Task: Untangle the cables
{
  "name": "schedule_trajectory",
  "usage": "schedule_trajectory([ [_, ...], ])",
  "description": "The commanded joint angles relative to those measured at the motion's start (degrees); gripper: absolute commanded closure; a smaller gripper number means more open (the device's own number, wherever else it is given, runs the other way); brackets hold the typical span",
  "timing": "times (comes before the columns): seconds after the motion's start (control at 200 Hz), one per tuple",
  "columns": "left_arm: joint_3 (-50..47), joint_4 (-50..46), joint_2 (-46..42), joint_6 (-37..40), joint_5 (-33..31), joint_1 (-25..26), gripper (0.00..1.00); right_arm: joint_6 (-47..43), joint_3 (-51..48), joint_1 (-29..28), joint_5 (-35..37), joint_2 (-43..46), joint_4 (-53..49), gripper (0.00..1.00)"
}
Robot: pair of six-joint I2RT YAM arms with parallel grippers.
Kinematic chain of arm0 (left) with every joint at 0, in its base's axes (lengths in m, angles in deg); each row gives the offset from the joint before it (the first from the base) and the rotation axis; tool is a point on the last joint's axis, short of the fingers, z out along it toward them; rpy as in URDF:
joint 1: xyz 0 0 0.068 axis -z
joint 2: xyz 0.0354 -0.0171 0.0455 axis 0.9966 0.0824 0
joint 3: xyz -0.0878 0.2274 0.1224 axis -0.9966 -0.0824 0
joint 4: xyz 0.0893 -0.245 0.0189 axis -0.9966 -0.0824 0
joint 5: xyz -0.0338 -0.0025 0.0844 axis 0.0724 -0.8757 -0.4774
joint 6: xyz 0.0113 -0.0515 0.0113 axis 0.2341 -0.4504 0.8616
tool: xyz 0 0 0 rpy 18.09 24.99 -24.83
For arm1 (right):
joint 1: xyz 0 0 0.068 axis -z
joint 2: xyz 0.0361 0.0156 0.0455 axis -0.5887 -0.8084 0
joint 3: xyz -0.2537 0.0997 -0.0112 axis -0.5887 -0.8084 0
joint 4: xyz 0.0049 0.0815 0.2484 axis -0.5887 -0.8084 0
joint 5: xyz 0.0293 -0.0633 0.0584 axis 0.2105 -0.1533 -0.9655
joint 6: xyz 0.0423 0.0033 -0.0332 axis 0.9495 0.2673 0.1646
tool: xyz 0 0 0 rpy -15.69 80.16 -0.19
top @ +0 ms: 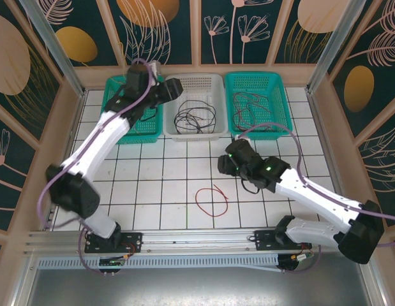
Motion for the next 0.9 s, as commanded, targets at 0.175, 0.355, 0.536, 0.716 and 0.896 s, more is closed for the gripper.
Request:
schedule_trajectory([
  [0.175, -19.13, 6.09, -17.67, 2.43, 4.14, 0.25, 0.43, 5.32, -5.79, -4.53, -6.16, -8.71, -0.32, 0.46],
  [0.355, -27.13, 6.49, -24.04, 0.96, 6.12, 0.24, 0.5, 4.19, -6.67, -5.45, -9.06, -15.18, 0.98, 0.6],
  [0.536, -30.11, 6.76, -25.33, -0.25, 7.88, 0.24, 0.57, 3.53, -5.95, -5.77, -8.71, -19.18, 1.33, 0.68],
  [0.716, -31.14, 7.73, -24.9, -1.31, 9.47, 0.24, 0.61, 3.0, -5.98, -5.77, -8.38, -21.95, 2.54, 0.77],
  [0.896, -30.88, 8.2, -24.79, -0.62, 10.28, 0.29, 0.6, 2.14, -5.92, -5.77, -7.08, -21.72, 2.78, 0.95],
])
